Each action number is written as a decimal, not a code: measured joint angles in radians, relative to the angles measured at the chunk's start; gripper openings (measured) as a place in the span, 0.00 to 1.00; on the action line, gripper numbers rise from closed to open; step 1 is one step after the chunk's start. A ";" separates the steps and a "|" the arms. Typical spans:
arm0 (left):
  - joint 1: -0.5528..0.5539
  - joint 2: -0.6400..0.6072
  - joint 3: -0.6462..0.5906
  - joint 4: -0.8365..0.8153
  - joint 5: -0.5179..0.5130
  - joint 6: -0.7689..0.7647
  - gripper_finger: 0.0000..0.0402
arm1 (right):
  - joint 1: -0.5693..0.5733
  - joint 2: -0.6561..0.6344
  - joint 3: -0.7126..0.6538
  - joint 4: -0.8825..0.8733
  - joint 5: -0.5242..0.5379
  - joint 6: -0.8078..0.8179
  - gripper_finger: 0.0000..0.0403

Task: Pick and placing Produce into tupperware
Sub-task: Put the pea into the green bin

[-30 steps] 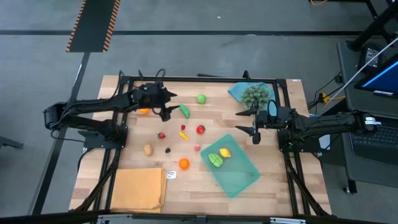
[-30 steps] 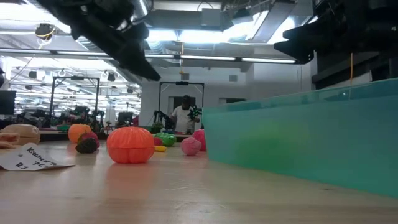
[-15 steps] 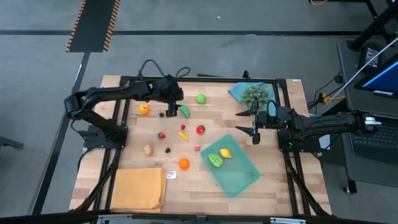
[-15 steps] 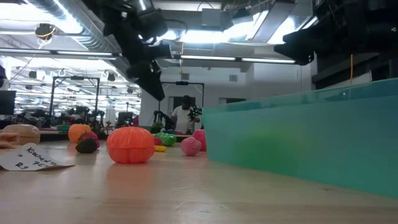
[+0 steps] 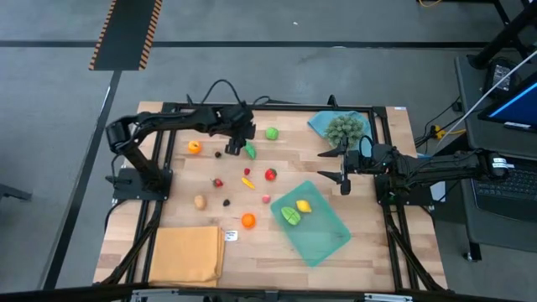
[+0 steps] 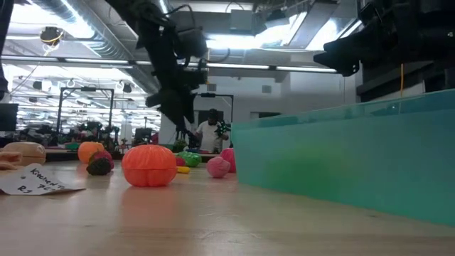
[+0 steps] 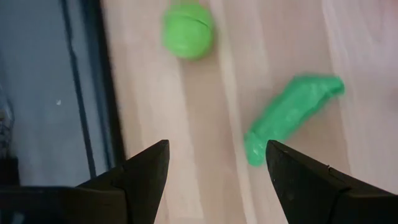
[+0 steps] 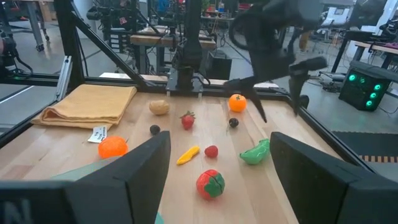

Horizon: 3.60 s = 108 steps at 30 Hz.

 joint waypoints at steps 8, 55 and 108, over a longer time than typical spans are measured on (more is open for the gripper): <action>-0.029 0.049 0.000 -0.064 -0.035 0.075 0.65 | 0.000 0.000 0.000 0.000 0.000 -0.001 0.69; -0.042 0.236 -0.001 0.040 -0.044 0.138 0.65 | 0.000 0.000 0.000 0.006 0.024 -0.019 0.69; -0.044 0.150 -0.003 0.009 0.085 -0.099 0.29 | 0.000 0.000 0.000 0.005 0.024 -0.022 0.69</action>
